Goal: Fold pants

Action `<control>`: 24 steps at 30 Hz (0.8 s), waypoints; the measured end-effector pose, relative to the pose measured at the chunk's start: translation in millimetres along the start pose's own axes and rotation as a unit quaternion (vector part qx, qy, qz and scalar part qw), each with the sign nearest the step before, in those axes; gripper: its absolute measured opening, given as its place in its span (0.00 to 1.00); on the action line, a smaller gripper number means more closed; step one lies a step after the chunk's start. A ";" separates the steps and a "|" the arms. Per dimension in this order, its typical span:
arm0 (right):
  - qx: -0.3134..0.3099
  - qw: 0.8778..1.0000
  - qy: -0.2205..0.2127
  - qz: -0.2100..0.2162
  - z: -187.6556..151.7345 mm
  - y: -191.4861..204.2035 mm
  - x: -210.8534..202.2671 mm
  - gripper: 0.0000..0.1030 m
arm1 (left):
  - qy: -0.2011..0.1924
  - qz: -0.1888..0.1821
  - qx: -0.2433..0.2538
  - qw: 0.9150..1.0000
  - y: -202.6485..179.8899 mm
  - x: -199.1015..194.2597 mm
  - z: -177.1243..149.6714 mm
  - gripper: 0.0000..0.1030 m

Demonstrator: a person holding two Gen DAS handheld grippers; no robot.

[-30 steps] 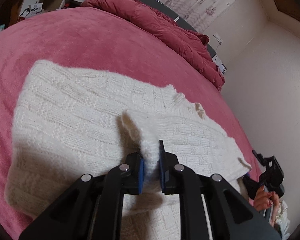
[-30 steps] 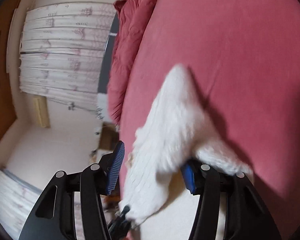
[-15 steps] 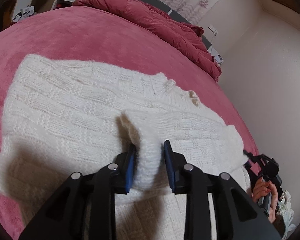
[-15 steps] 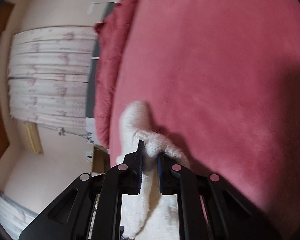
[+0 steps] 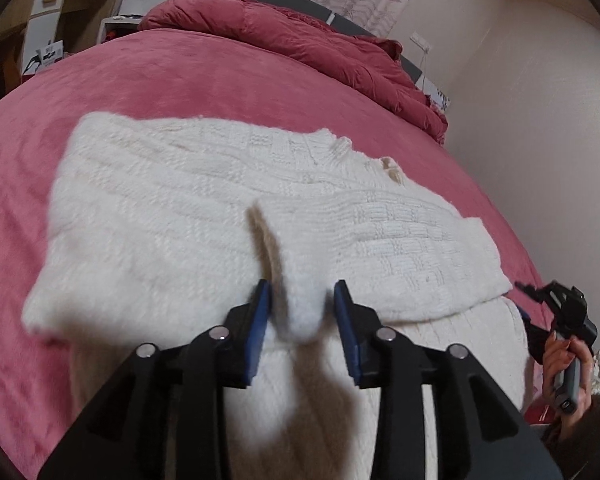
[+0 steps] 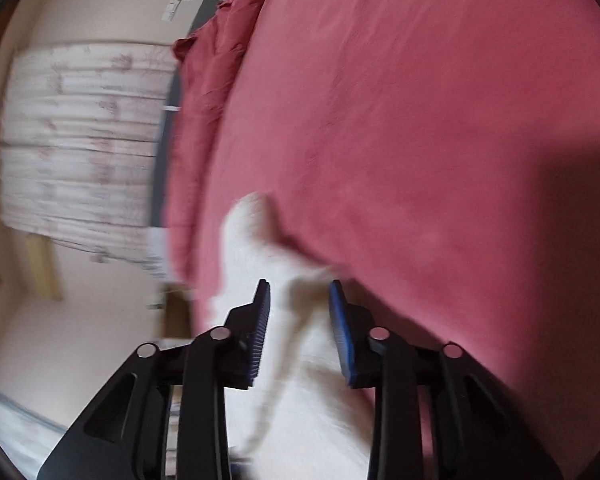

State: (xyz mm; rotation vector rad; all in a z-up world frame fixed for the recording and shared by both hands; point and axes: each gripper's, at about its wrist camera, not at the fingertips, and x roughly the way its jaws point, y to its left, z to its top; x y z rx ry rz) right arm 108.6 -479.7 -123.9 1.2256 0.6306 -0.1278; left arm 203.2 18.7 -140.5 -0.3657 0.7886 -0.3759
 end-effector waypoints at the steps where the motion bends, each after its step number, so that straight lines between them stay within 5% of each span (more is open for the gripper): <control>1: -0.044 0.998 -0.024 -0.033 -3.3 7.3 -13.1 0.29 | -0.009 -0.006 -0.006 1.000 0.9 -6.0 -2.8 0.42; 4: -0.181 0.977 -0.085 -0.075 -21.3 42.3 -33.8 0.29 | -0.037 -0.016 -0.014 0.999 -4.1 -19.4 -5.3 0.50; 7: -0.272 0.959 -0.066 -0.044 -39.0 70.9 -18.7 0.29 | -0.036 0.008 0.008 0.999 -18.0 -14.6 1.6 0.50; 13: -0.272 0.957 -0.004 -0.105 -38.7 61.8 37.3 0.29 | 0.014 0.094 0.046 0.994 -21.1 15.7 8.1 0.49; 18: -0.249 0.964 -0.004 -0.091 -27.8 51.2 36.1 0.29 | 0.005 0.066 0.032 0.997 -14.9 4.0 6.5 0.50; 20: -0.244 0.967 -0.012 -0.072 -27.4 54.5 25.1 0.36 | -0.004 0.047 0.015 0.999 -8.5 -8.1 2.6 0.58; 22: -0.253 0.965 -0.024 -0.062 -34.7 56.7 9.3 0.53 | -0.015 0.041 0.014 0.999 -3.7 -20.9 -3.4 0.63; 24: -0.268 0.961 -0.034 -0.062 -38.9 52.6 -9.9 0.54 | -0.026 0.046 0.024 0.998 0.8 -37.0 -12.8 0.73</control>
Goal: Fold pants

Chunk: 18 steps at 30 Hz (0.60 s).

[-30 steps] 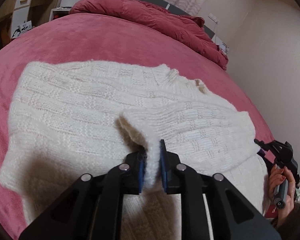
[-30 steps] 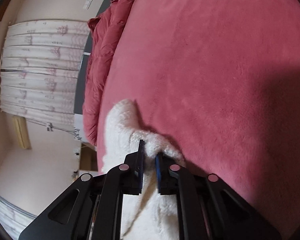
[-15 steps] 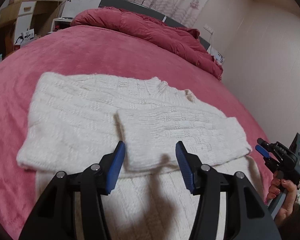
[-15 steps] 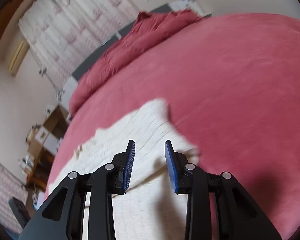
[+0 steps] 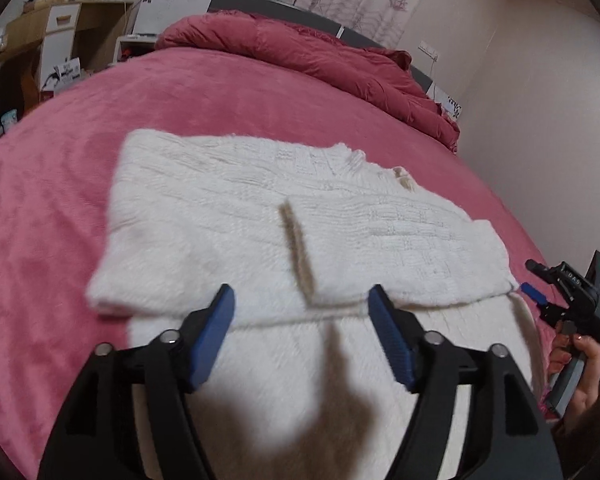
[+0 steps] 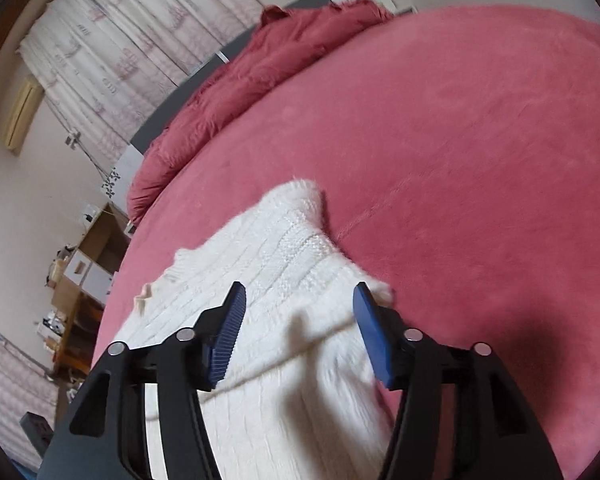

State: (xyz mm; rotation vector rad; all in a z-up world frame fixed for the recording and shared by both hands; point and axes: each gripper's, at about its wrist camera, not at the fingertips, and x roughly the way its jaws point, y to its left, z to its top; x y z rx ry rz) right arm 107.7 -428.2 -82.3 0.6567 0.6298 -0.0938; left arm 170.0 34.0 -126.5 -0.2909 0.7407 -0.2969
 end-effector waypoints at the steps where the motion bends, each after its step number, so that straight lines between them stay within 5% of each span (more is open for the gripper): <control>1: -0.005 1.000 0.000 -0.003 1.7 3.4 -1.9 0.54 | -0.003 0.003 0.004 1.000 4.0 -5.3 -3.0 0.74; 7: 0.000 1.000 0.023 -0.009 -5.1 -8.6 -23.8 0.54 | 0.004 -0.005 -0.005 1.000 25.8 -33.3 -27.7 0.80; 9: 0.000 0.999 0.046 -0.008 -9.1 -10.3 -25.3 0.58 | 0.002 -0.013 -0.010 1.000 30.7 -41.1 -34.7 0.89; 18: 0.025 0.987 0.150 0.045 -27.3 -43.1 -38.8 0.60 | 0.049 -0.072 0.013 0.996 47.5 -76.8 -81.3 0.92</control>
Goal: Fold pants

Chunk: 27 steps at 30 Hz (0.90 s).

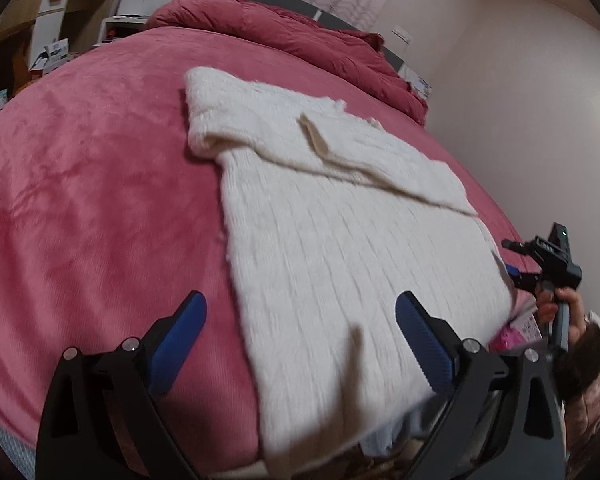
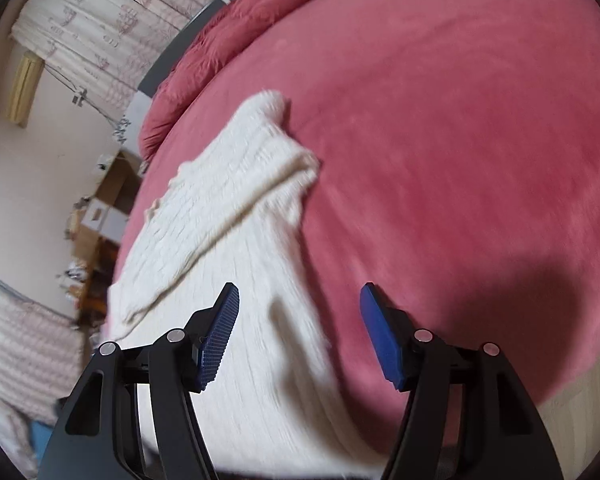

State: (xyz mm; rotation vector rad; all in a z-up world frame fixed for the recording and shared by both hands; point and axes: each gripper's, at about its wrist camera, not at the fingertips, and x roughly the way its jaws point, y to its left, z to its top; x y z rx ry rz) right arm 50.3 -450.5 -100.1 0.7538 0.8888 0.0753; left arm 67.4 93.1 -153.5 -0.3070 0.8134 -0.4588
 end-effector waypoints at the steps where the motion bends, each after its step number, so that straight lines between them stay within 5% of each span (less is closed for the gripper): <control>1: 0.011 1.000 0.011 0.016 -1.1 -9.0 -4.0 0.60 | 0.007 -0.005 0.007 1.000 -1.2 -2.6 -4.4 0.92; 7: 0.011 0.990 0.103 0.094 -7.2 -36.1 -11.5 0.60 | 0.032 -0.048 0.024 0.998 -4.3 -15.7 -22.9 0.90; 13: -0.030 0.976 0.168 0.133 -19.4 -31.9 -2.0 0.60 | 0.072 -0.100 -0.007 0.992 4.8 -18.6 -38.9 0.71; 22: -0.083 0.959 0.233 0.137 -39.7 -6.4 12.4 0.60 | 0.120 -0.143 -0.020 0.982 3.6 -3.3 -46.9 0.71; 27: -0.137 0.943 0.286 0.103 -59.3 12.5 27.1 0.54 | 0.193 -0.155 -0.021 0.969 -2.2 26.2 -54.9 0.62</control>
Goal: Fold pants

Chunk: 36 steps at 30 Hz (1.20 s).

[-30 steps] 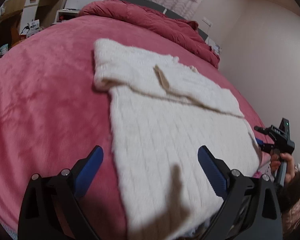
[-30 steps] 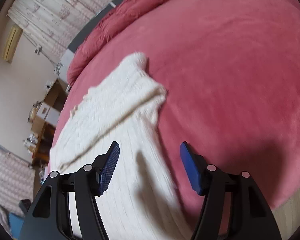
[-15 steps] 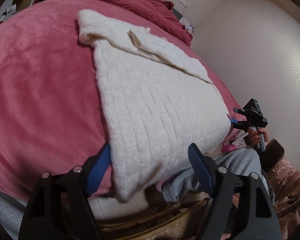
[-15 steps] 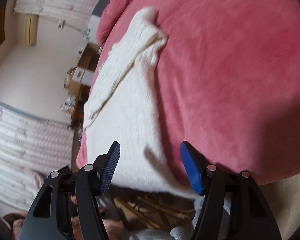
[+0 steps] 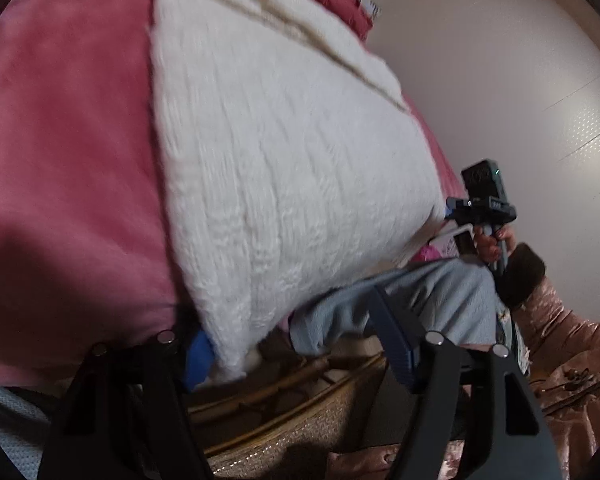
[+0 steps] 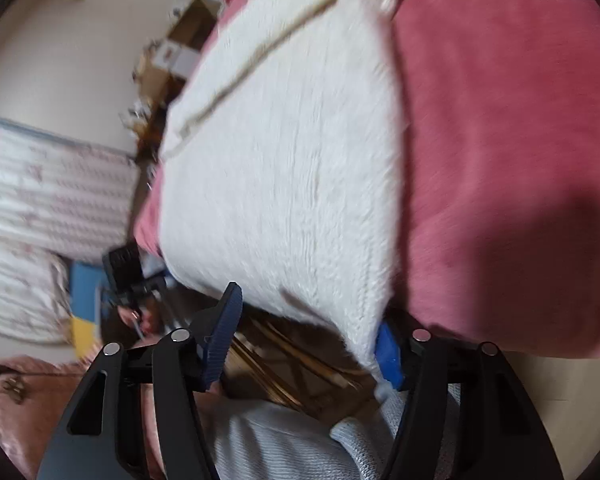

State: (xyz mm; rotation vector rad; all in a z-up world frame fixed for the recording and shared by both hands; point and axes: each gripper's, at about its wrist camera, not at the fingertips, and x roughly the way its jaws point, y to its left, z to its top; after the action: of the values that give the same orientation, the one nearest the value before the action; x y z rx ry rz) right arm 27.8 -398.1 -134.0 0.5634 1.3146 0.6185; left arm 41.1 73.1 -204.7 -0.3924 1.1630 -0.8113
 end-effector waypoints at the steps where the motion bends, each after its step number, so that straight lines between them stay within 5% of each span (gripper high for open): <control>1: -0.001 1.000 0.011 -0.014 0.3 1.0 6.1 0.45 | 0.011 0.010 -0.002 1.000 0.6 5.9 1.4 0.58; 5: -0.008 0.997 0.032 -0.065 -2.4 7.2 14.5 0.14 | 0.024 0.011 0.014 1.000 -10.5 8.3 2.3 0.11; 10: -0.051 0.998 -0.001 -0.029 -3.6 30.9 2.3 0.07 | -0.007 -0.041 0.062 0.997 -40.4 -21.0 9.1 0.09; 18: 0.000 0.986 -0.146 0.079 32.6 27.7 -31.6 0.07 | -0.117 -0.104 -0.014 0.988 -25.6 -52.0 81.0 0.08; 22: 0.078 0.970 -0.209 0.099 70.6 5.8 -35.3 0.07 | -0.147 -0.091 -0.056 0.983 -5.7 -44.1 118.6 0.08; 28: 0.154 0.959 -0.212 0.104 91.9 -34.6 0.2 0.07 | -0.149 -0.037 -0.145 0.978 48.5 -13.4 142.7 0.08; 32: 0.138 0.961 -0.212 0.110 85.6 -32.8 -11.5 0.10 | -0.159 -0.079 -0.154 0.972 51.7 -9.4 132.5 0.14; 34: 0.141 0.963 -0.202 0.113 79.1 -28.7 -7.7 0.21 | -0.157 -0.101 -0.157 0.970 51.3 -11.6 130.5 0.29; 36: 0.155 0.960 -0.192 0.131 69.9 -31.4 -13.9 0.32 | -0.152 -0.124 -0.154 0.968 44.6 -10.0 133.4 0.59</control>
State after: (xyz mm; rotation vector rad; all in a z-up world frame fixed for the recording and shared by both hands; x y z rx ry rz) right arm 97.7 -432.4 -134.2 1.0725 0.9780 0.4857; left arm 178.0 93.1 -177.7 -0.9035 0.9625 -0.7527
